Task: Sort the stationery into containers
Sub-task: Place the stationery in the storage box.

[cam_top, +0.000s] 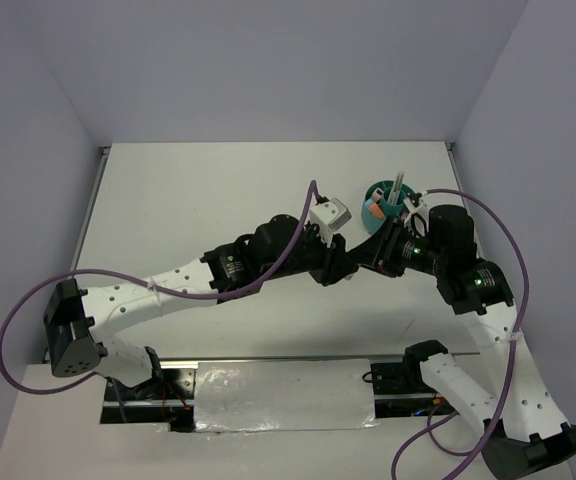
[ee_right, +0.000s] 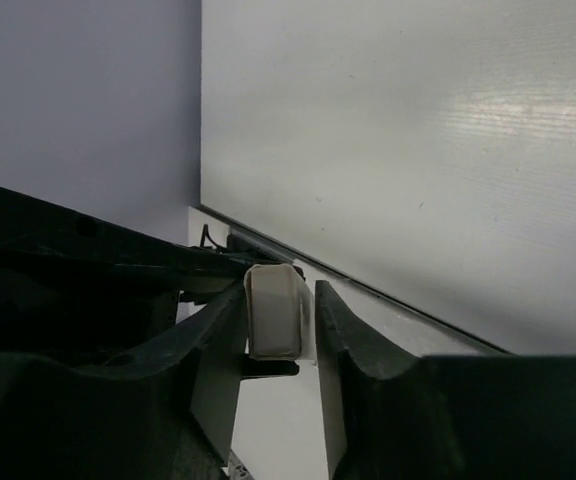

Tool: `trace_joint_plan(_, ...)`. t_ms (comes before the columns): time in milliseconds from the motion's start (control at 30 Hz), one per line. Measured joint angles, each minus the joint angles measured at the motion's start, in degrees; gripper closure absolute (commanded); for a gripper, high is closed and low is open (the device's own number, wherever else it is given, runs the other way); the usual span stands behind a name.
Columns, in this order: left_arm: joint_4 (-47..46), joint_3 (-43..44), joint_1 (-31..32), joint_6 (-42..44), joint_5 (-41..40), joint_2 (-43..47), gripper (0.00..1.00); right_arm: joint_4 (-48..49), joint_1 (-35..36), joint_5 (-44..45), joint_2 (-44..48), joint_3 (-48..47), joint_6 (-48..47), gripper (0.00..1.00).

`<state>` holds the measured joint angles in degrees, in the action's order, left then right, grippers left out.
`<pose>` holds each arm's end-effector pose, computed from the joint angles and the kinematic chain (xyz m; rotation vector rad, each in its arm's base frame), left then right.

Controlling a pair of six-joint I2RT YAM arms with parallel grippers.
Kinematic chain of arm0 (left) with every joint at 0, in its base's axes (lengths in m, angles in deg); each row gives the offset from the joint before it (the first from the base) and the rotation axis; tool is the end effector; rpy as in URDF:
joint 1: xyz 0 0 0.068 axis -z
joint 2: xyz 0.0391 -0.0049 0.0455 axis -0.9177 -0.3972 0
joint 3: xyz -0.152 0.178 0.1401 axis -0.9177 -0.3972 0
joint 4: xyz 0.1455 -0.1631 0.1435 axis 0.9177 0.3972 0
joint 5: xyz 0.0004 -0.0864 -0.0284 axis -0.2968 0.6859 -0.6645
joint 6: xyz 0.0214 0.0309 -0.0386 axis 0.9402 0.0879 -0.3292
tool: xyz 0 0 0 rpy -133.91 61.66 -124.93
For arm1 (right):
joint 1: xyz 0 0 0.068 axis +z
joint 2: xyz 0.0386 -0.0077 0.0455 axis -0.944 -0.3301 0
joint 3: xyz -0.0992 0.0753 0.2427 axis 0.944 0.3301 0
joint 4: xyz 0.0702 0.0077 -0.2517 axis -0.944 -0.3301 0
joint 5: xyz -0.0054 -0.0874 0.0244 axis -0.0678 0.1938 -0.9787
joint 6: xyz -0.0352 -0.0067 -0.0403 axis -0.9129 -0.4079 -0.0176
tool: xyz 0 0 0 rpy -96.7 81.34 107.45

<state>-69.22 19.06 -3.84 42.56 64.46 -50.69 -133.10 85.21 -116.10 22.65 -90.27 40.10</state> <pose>0.1581 -0.3080 0.3683 0.6374 1.7851 -1.0842 0.1357 0.0540 0.3547 0.2243 2.2574 1.1446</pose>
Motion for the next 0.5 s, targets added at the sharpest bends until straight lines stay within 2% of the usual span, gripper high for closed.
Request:
trace_joint_plan(33,0.0,0.0,0.0,0.0,0.1,0.0,0.84,0.3,0.0,-0.5,0.0,0.0,0.1,0.64)
trace_joint_plan(67,0.0,0.0,0.0,0.0,0.2,0.1,0.83,0.6,0.0,-0.9,0.0,0.0,0.1,0.75)
trace_joint_plan(100,0.0,0.0,0.0,0.0,0.3,0.0,0.79,0.7,0.0,-1.0,0.0,0.0,-0.2,0.94)
trace_joint_plan(133,0.0,0.0,-0.1,-0.1,0.4,0.1,0.77,0.9,0.0,-1.2,0.1,0.2,-0.3,1.0)
trace_joint_plan(167,0.1,0.0,-0.1,-0.2,0.6,0.2,0.73,1.2,0.0,-1.2,0.2,0.3,-0.7,1.0)
trace_joint_plan(267,0.1,0.0,-0.3,-0.1,1.0,0.4,0.37,1.8,-0.1,-1.3,0.2,0.4,-0.7,1.0)
trace_joint_plan(300,0.2,0.0,-0.4,0.1,1.0,0.4,0.03,1.9,0.0,-1.4,0.2,0.4,-0.6,1.0)
trace_joint_plan(400,1.2,1.0,-0.4,-0.6,-1.8,0.3,0.01,1.7,-0.2,-1.6,-1.5,0.4,-1.0,1.0)
trace_joint_plan(500,6.9,5.0,-0.4,-1.9,-7.8,0.0,0.01,1.2,-2.3,-0.8,-4.5,-1.4,-3.3,1.0)
